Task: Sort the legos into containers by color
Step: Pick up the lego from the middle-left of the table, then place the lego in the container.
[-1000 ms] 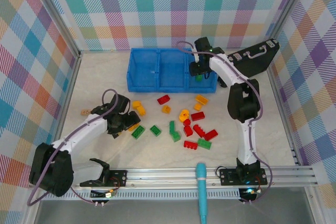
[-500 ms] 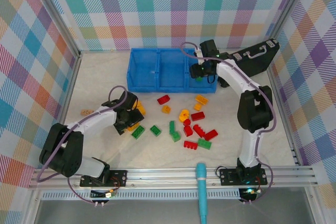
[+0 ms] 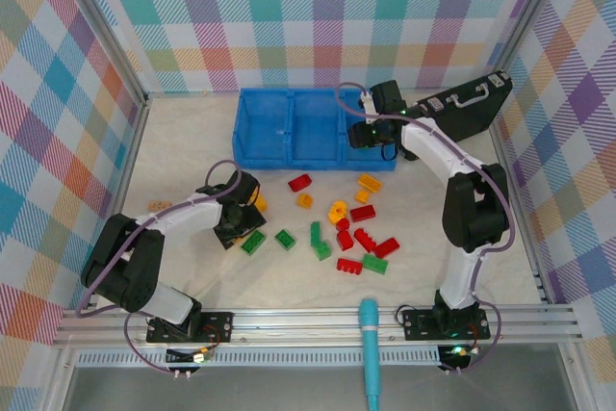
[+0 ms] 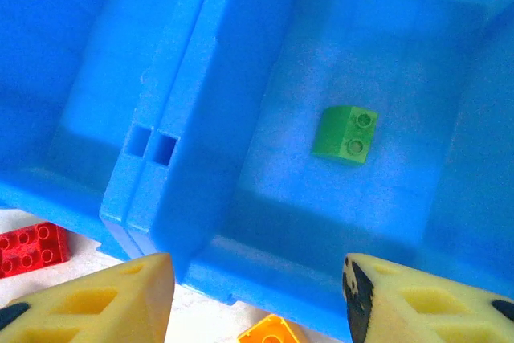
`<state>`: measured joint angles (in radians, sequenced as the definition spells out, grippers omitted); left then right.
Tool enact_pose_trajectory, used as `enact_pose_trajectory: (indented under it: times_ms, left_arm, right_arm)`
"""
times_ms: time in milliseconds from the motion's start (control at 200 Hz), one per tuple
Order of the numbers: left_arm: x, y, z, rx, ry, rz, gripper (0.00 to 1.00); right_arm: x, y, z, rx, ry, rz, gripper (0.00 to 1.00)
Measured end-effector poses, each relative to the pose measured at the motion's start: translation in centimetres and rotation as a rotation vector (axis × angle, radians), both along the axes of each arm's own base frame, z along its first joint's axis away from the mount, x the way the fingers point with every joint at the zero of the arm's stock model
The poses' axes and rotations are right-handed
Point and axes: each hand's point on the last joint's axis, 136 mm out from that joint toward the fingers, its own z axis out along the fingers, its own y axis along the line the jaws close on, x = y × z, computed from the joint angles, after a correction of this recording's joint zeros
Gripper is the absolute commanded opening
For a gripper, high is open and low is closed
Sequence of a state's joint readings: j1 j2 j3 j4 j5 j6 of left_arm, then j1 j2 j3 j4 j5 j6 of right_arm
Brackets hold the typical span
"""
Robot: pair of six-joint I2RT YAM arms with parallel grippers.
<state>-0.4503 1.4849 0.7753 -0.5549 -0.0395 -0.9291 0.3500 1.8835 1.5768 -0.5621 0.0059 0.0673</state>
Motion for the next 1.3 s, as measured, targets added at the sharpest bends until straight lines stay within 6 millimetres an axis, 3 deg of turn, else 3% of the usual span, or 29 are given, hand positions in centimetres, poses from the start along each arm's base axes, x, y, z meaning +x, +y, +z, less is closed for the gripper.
enact_pose_trajectory:
  times_ms: [285, 465, 555, 850, 970, 1080, 1300]
  left_arm:
    - [0.7, -0.2, 0.1, 0.002, -0.013, -0.005, 0.50]
    - [1.3, -0.5, 0.4, 0.014, -0.007, -0.034, 0.46]
    - [2.0, -0.6, 1.8, 0.035, -0.015, -0.070, 0.45]
    - [9.3, -2.7, 13.2, 0.044, -0.273, -0.182, 0.44]
    - [11.7, -3.2, 16.3, 0.041, -0.360, -0.206, 0.44]
    - [14.1, -3.5, 16.8, 0.050, -0.389, -0.223, 0.44]
    - [19.0, -2.3, 14.4, 0.089, -0.373, -0.233, 0.44]
  right_arm:
    - [-1.4, -0.2, 0.4, 0.014, 0.005, 0.006, 0.59]
    - [-3.0, -0.7, 1.3, 0.025, 0.003, -0.001, 0.60]
    - [-4.5, -1.2, 1.6, 0.035, 0.016, -0.010, 0.60]
    - [-9.8, -3.0, -1.5, 0.034, 0.153, -0.078, 0.60]
    - [-11.4, -3.5, -1.9, 0.038, 0.186, -0.105, 0.60]
    - [-13.0, -3.8, -1.3, 0.058, 0.188, -0.127, 0.60]
    - [-18.4, -4.6, -1.9, 0.081, 0.248, -0.186, 0.61]
